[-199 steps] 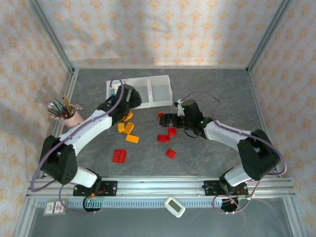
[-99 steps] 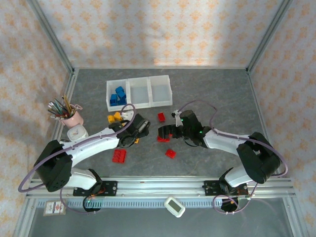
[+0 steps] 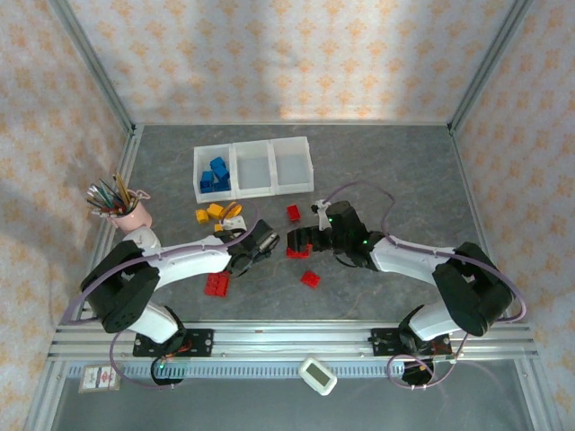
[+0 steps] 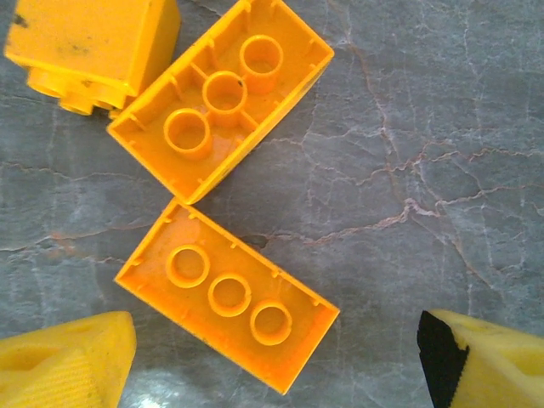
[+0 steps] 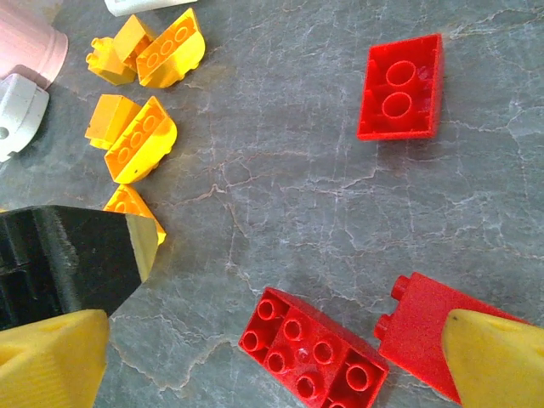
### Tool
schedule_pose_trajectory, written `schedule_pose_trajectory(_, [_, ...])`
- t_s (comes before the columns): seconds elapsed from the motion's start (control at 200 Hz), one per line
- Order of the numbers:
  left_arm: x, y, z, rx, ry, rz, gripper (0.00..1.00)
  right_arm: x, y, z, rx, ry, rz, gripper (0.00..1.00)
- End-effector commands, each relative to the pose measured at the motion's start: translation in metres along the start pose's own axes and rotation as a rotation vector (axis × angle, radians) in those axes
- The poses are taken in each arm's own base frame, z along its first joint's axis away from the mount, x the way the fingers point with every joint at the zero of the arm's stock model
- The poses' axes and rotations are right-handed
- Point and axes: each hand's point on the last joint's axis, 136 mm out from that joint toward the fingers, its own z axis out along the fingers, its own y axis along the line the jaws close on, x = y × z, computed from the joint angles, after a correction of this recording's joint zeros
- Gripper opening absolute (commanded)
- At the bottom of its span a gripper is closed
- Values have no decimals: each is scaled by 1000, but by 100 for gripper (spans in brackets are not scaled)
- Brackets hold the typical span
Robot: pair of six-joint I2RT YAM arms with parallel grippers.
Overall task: Sort the legos into containers by color
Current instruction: Pick up the lego from the center of the table.
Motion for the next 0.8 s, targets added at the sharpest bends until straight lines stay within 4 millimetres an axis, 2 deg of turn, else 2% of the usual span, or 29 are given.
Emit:
schedule_pose_trajectory(0.0, [-2, 3, 10, -7, -31, -32, 87, -12, 2, -10, 12, -71, -23, 100])
schedule_pose_trajectory(0.355, [-11, -8, 27, -9, -46, -45, 76, -19, 2, -13, 24, -84, -14, 100])
schedule_pose_trajectory(0.511, [-21, 1, 25, -68, -103, -64, 70, -19, 3, -15, 17, -94, -15, 100])
schedule_pose_trajectory(0.586, [-20, 7, 27, -73, -108, -76, 65, -19, 3, -15, 18, -97, -11, 100])
schedule_pose_trajectory(0.796, [-20, 1, 27, -41, -101, -49, 55, -20, 3, -14, 22, -92, -10, 100])
